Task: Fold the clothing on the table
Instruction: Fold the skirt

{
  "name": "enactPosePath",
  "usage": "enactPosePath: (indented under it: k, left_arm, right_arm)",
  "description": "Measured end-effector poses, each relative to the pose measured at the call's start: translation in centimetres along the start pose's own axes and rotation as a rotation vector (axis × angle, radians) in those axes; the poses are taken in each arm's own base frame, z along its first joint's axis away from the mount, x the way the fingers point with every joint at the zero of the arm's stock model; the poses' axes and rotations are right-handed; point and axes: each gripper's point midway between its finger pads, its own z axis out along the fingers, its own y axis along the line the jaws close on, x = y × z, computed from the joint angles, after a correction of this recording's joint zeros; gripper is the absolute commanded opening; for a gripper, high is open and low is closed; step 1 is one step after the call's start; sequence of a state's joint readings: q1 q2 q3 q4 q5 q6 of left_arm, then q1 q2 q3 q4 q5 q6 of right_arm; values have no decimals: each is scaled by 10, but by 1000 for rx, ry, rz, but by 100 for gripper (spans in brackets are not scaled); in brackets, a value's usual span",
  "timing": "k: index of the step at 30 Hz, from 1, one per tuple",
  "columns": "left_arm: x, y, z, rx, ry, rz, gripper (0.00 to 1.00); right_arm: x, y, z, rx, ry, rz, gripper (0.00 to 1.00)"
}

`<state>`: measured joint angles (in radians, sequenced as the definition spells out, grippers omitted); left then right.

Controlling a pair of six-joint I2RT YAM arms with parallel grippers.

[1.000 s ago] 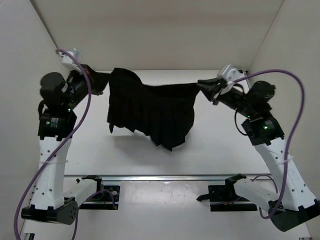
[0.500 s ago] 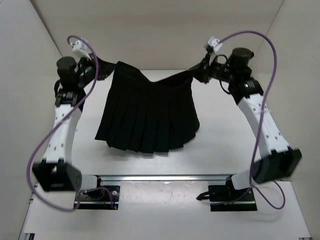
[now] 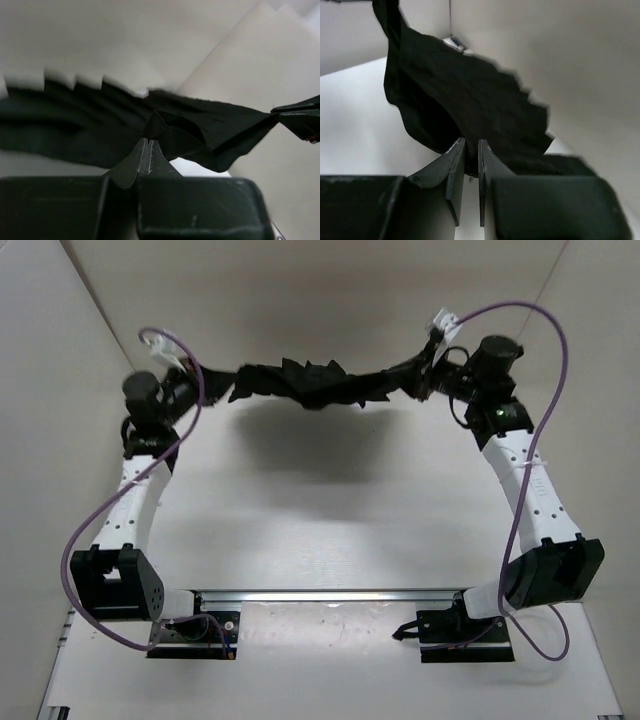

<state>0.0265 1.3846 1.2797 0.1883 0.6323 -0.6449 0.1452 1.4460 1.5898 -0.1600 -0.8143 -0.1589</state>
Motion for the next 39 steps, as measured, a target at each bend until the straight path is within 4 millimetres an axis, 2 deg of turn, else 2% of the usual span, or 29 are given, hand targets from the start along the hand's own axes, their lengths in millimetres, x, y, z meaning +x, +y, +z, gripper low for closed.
enactPosePath:
  k: [3,5,7,8,9,11,13,16,22,29,31,35,37,39]
  left_arm:
    - [79,36,-9,-75,93,-83,0]
    - [148,64,-26,-158,200,-171,0]
    - [210,82,-50,-237,304,-254,0]
    - [235,85,-63,-268,352,-287,0]
    - [254,87,-76,-295,389,-313,0]
    - [277,82,-96,-326,439,-333,0]
    - [283,70,-111,-330,459,-316,0]
    - [274,47,-126,-303,453,-262,0]
    - [262,14,-167,-274,399,-210,0]
    - [264,-17,-189,-230,446,-208,0]
    - [249,-29,-192,-220,424,-186,0]
    - [196,-57,-188,-175,304,-109,0]
    - [178,-65,-184,-158,255,-81,0]
    - [175,-63,-182,-168,243,-74,0]
  right_arm:
    - [79,10,2,-6,104,134,0]
    - [146,26,0,13,227,240,0]
    - [208,61,-6,6,363,331,0]
    - [232,81,-13,-7,425,372,0]
    - [252,102,-22,-20,480,410,1]
    - [275,139,-45,-38,549,470,0]
    - [279,160,-68,-30,564,508,0]
    - [263,178,-93,-8,519,526,0]
    - [229,191,-126,41,447,521,0]
    - [205,202,-163,84,413,492,0]
    - [190,204,-172,92,411,464,0]
    - [152,199,-178,103,371,392,0]
    - [145,197,-177,102,365,379,0]
    - [151,193,-173,102,387,387,0]
